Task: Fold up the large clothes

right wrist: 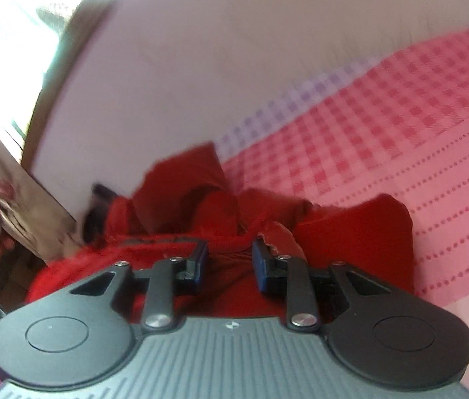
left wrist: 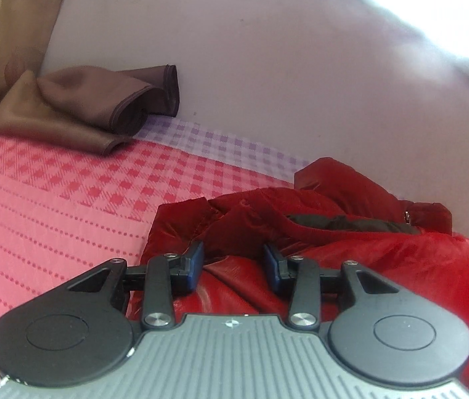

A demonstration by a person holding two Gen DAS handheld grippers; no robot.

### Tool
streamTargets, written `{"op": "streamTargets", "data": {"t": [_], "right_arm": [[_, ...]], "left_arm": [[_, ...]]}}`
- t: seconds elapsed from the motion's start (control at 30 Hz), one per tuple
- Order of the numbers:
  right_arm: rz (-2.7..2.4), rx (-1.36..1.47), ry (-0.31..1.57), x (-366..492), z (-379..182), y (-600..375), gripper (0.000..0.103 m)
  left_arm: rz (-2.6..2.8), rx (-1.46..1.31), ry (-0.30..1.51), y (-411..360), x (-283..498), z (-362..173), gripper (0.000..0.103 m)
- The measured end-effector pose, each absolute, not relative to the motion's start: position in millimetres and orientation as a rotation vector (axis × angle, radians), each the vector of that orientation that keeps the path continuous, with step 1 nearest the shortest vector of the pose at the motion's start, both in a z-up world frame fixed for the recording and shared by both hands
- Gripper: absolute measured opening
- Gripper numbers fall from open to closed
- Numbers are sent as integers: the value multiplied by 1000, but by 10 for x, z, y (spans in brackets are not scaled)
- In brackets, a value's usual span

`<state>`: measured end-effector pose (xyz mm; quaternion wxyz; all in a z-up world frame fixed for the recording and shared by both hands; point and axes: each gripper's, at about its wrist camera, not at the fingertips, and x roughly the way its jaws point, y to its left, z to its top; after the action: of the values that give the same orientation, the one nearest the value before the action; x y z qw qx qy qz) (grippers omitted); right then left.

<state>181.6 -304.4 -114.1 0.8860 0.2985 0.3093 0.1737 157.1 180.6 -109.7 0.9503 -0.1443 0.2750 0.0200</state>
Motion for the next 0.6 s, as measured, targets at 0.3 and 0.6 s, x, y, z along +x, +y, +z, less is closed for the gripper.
{"op": "streamTargets", "data": {"t": [0.3, 0.6], "right_arm": [[379, 518, 650, 1711, -1254, -2885, 26], [387, 422, 592, 1674, -1284, -2808, 26]], "left_arm": [[13, -296, 554, 1855, 1421, -1229, 43], [11, -304, 532, 1860, 1389, -1241, 43]]}}
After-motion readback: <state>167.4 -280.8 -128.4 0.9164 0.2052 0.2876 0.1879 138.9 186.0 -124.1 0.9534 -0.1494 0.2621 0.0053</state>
